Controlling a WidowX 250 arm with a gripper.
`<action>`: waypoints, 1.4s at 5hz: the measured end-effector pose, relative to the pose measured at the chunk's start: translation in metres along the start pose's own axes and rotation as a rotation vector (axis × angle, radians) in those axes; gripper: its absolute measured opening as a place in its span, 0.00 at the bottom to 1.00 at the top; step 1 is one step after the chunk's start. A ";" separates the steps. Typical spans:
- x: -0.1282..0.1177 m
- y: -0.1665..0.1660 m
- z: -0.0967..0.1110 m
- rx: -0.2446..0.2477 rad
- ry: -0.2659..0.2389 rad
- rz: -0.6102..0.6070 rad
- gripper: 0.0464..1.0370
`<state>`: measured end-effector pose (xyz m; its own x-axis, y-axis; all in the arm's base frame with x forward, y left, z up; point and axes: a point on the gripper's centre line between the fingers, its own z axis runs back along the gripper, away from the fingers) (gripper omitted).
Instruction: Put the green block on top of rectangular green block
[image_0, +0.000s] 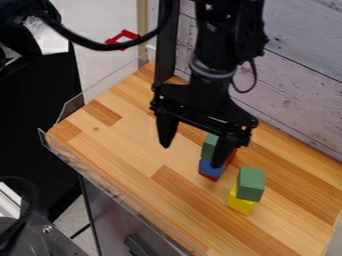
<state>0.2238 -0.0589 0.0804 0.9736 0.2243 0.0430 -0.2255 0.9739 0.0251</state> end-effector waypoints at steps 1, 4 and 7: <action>0.003 -0.012 0.000 -0.011 0.006 0.079 0.96; 0.003 -0.035 -0.003 -0.045 0.032 0.170 0.96; -0.001 -0.055 -0.017 0.000 0.036 0.159 0.96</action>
<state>0.2358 -0.1122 0.0615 0.9264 0.3763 0.0102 -0.3764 0.9262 0.0212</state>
